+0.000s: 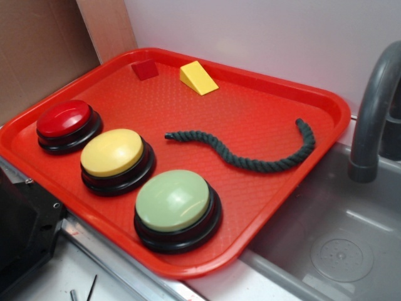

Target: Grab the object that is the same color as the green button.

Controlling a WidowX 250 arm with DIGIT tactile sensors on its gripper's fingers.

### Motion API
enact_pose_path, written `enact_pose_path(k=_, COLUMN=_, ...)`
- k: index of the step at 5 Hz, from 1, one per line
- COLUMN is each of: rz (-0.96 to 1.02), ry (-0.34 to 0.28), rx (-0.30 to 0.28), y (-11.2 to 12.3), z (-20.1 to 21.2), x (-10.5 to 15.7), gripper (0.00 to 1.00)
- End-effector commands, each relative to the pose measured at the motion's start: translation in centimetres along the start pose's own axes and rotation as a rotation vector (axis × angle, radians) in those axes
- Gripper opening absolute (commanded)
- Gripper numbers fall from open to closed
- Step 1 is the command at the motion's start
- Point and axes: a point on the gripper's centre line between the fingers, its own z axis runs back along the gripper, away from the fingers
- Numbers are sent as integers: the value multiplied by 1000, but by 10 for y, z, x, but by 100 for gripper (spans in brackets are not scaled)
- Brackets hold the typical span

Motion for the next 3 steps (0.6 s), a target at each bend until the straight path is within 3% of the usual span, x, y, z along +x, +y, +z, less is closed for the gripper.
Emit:
enact_pose_path(k=1, rz=0, ry=0, rx=0, y=0, z=0, x=0, gripper=100)
enact_pose_path(k=3, rz=414, ry=-21, rx=-16, y=-12, z=-20, x=10, gripper=100)
